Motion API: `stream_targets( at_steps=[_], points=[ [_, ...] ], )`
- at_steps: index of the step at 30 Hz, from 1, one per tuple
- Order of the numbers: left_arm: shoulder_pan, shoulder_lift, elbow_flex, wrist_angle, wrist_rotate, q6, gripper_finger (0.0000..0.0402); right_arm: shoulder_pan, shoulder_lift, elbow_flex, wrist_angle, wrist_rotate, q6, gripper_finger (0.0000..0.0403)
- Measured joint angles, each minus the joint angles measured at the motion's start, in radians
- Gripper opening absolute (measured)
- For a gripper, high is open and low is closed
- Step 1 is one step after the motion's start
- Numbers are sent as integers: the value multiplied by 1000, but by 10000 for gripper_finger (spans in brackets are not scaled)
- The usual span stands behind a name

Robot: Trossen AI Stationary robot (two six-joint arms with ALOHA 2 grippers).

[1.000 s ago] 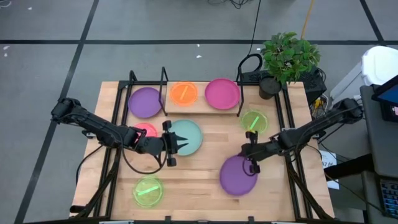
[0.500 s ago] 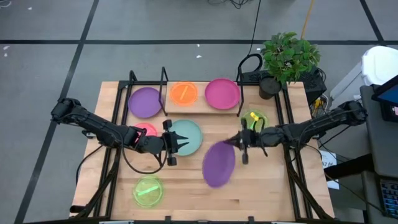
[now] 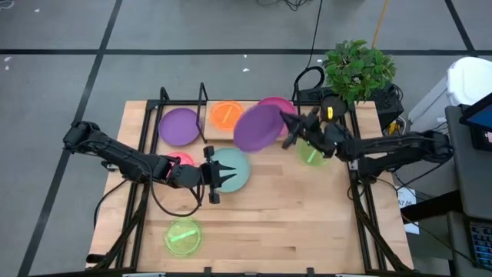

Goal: Place and stack plates onto a shelf
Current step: Stack the bottom large violet plate on top of the pink plate on the shelf

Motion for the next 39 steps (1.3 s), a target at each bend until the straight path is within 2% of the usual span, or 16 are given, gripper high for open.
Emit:
stream_targets(
  at_steps=[5, 12, 16, 21, 25, 39],
  points=[
    [16, 0, 0, 0, 0, 18, 83, -87, 80, 156, -169, -50, -40, 0],
    [25, 0, 0, -22, 0, 16, 83, -233, 195, 438, -599, -75, -153, 0],
    [24, 0, 0, -36, 2, 7, 83, -326, 247, 532, -735, -129, -169, 0],
    [24, 0, 0, -47, 2, -31, 83, -424, 281, 568, -791, -199, -191, 0],
    [23, 0, 0, -49, 11, -58, 83, -488, 306, 569, -829, -318, -208, 0],
    [23, 0, 0, -49, 26, -84, 83, -549, 341, 569, -962, -338, -225, 3]
  ],
)
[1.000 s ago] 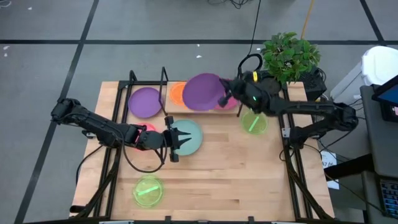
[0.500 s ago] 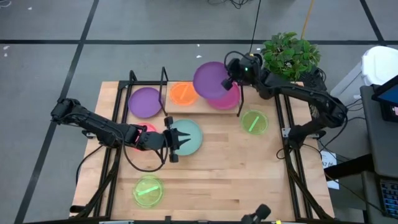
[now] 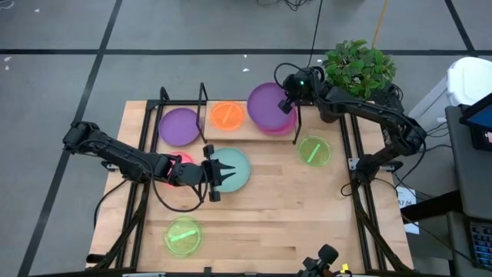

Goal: Place and stack plates onto a shelf
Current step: Stack the bottom large violet plate on top of the pink plate on the shelf

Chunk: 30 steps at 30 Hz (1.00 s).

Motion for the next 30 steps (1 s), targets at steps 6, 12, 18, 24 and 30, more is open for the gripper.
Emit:
stream_targets(
  at_steps=[6, 12, 18, 24, 30],
  points=[
    [0, 0, 0, 0, 0, -2, 83, 0, 0, 0, -23, 1, -10, 5],
    [0, 0, 0, 0, 0, -3, 83, 0, 0, 0, -22, 3, -43, 5],
    [0, 0, 0, 0, 0, 1, 83, 1, 0, 0, -21, 4, -73, 6],
    [0, 0, 0, 0, 0, 3, 83, 1, 0, 0, -22, 4, -88, 24],
    [0, 0, 0, 0, 0, 3, 83, 1, 0, 0, -21, 7, -88, 65]
  ],
)
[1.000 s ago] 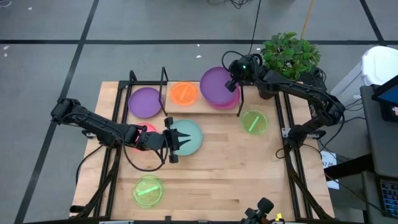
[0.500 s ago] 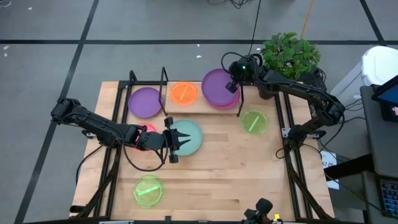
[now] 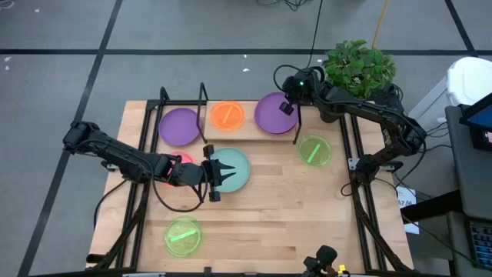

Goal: Place and stack plates onto a shelf
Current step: Stack the bottom large violet plate on top of the pink plate on the shelf

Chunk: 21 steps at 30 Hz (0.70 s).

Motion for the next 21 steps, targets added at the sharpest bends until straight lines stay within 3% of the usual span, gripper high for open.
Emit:
stream_targets(
  at_steps=[11, 15, 21],
  points=[
    [0, 0, 0, -2, 0, 0, 83, 57, -33, -1, -11, -7, 15, 95],
    [0, 0, 0, -16, 0, -5, 83, 125, -95, -1, -111, -12, 76, 95],
    [0, 0, 0, -56, 0, -45, 83, 241, -245, -141, -196, -167, 218, 95]
  ],
)
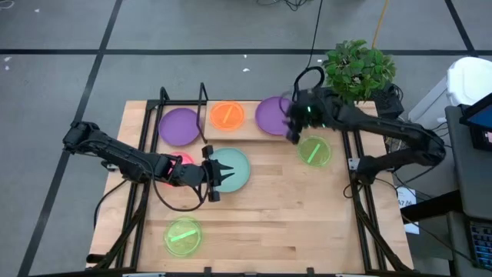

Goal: Place and stack plates onto a shelf
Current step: Stack the bottom large violet plate on top of the pink plate on the shelf

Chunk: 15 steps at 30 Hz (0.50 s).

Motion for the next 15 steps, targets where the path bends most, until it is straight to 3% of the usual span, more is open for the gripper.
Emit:
stream_targets(
  at_steps=[6, 11, 15],
  points=[
    [0, 0, 0, 6, 0, -49, 83, 134, -264, -207, 170, 10, 27, 95],
    [-1, 0, 0, 10, 0, -62, 83, 179, -472, -363, 197, 168, 79, 75],
    [-1, 0, 0, 13, 0, -63, 83, 177, -559, -476, 203, 272, 108, 39]
  ],
)
